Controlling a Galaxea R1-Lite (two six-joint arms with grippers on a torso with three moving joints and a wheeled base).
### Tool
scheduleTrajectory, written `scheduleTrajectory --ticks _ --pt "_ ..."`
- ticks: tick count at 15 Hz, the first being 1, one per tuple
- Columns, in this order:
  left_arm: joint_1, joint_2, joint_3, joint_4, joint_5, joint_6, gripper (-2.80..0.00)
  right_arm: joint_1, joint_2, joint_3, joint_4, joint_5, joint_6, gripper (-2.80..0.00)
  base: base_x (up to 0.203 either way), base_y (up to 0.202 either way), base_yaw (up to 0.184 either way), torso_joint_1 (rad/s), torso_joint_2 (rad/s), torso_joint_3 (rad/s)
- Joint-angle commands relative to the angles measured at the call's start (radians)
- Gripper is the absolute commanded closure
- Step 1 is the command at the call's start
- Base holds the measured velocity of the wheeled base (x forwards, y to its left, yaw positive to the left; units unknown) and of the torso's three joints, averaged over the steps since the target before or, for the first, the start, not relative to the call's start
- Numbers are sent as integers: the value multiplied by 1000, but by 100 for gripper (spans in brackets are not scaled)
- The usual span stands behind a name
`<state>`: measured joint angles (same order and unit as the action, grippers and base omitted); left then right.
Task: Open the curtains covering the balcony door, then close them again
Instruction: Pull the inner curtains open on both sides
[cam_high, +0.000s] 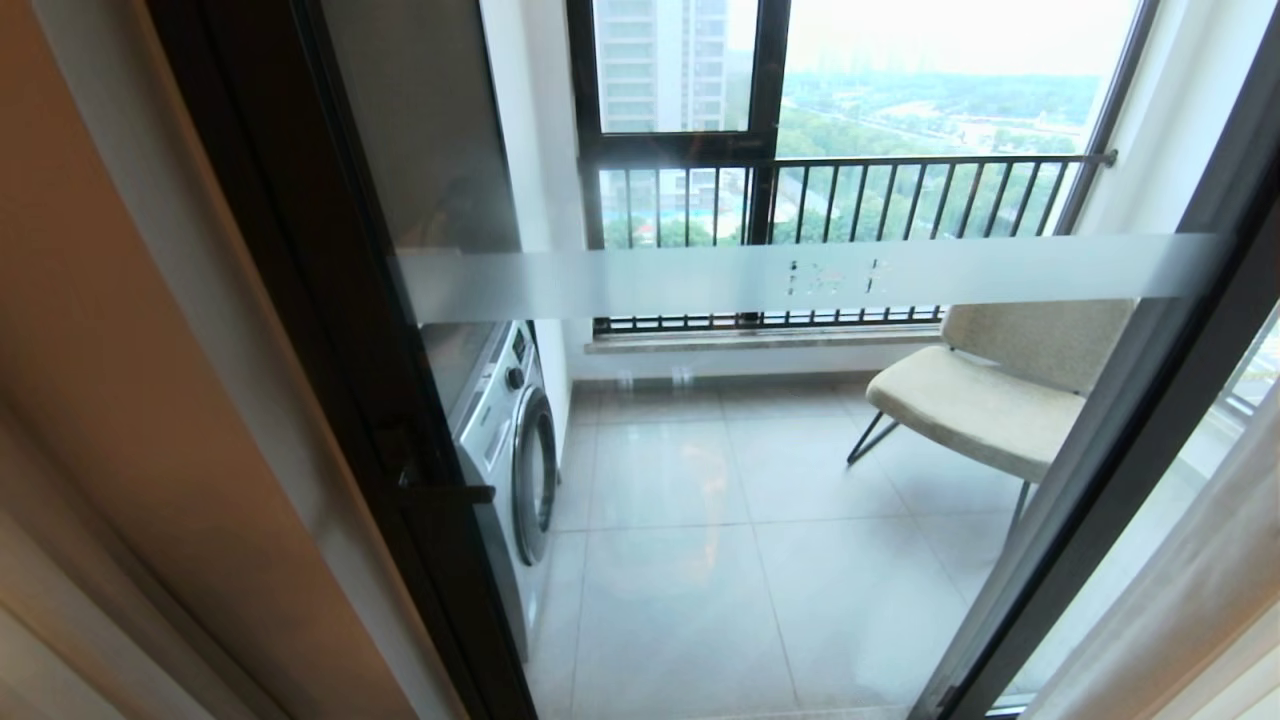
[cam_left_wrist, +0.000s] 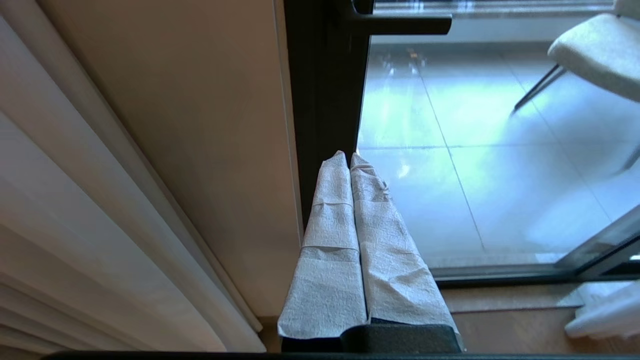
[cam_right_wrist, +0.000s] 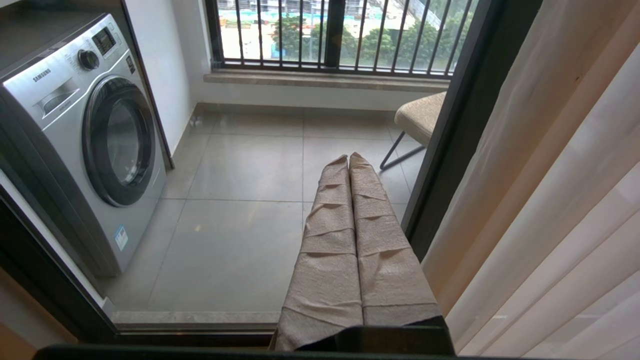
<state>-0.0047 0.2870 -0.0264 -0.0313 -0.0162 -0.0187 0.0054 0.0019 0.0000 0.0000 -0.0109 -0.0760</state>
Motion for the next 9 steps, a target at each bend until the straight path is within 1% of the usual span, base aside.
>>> scheduleTrajectory --ticks 1,3,5,9 --pt "19 -123 25 5 5 -3 0 1 0 0 0 0 -1 0 0 0 0 0 0 0" --pt "9 -225 21 37 8 -6 0 1 0 0 0 0 -1 0 0 0 0 0 0 0" --pt "5 -285 22 43 7 -4 0 1 0 0 0 0 -1 0 0 0 0 0 0 0" --pt "5 -287 25 39 7 2 0 1 0 0 0 0 -1 0 0 0 0 0 0 0"
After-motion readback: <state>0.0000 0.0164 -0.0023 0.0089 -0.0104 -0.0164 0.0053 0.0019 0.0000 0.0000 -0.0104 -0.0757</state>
